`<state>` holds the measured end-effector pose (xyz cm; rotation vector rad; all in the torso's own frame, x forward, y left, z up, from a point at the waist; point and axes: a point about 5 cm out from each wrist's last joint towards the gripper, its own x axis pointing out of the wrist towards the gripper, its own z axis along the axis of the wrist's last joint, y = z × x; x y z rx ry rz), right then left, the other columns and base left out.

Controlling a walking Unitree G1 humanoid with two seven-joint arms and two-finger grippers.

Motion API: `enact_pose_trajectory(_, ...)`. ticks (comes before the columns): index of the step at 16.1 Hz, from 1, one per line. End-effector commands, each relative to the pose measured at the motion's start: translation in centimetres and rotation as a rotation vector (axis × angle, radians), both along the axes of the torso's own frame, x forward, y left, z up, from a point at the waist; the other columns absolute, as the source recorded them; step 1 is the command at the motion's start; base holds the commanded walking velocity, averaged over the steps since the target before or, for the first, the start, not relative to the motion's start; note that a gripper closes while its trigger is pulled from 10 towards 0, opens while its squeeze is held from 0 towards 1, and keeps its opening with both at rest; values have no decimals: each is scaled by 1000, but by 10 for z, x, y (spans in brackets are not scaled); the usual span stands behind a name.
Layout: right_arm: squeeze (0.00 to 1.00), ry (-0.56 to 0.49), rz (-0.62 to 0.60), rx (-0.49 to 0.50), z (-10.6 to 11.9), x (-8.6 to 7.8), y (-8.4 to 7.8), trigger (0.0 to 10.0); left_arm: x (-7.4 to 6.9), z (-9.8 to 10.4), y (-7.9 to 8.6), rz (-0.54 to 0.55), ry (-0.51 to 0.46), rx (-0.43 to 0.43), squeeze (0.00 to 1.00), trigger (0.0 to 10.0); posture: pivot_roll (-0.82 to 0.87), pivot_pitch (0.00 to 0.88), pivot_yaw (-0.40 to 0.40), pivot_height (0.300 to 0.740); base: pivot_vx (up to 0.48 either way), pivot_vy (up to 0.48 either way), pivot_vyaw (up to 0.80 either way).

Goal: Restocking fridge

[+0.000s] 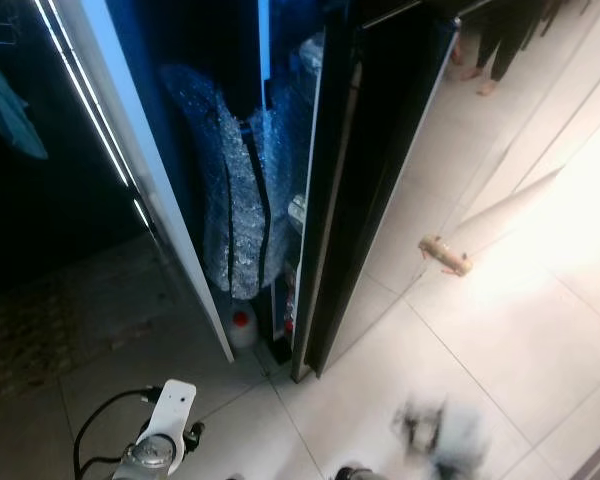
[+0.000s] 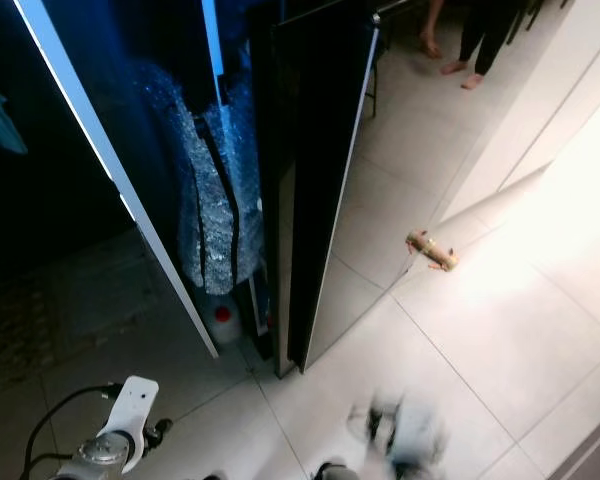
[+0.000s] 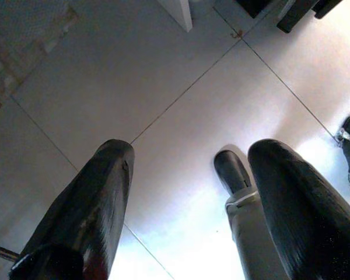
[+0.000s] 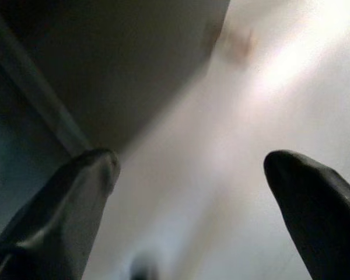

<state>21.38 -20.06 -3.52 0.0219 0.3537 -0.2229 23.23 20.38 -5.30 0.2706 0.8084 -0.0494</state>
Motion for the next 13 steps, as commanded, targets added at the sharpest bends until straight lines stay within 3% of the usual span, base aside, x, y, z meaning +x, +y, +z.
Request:
enact_pose_trajectory(1, 0, -126, -9, -17, 26, 22, -7, 10000, -7, -5, 3, 7, 34, 4, 0, 10000, -168, 168, -14, 740, 0, 0, 0)
enact_pose_trajectory(8, 0, -195, -2, -8, 45, 35, -10, 10000, -5, -3, 2, 5, 25, -1, 0, 10000, -176, 164, -18, 740, 0, 0, 0)
enact_pose_trajectory(13, 0, -351, 117, 14, 90, 58, -14, 10000, -6, -4, 3, 8, 23, 0, 0, 10000, -185, 187, -21, 740, 0, 0, 0)
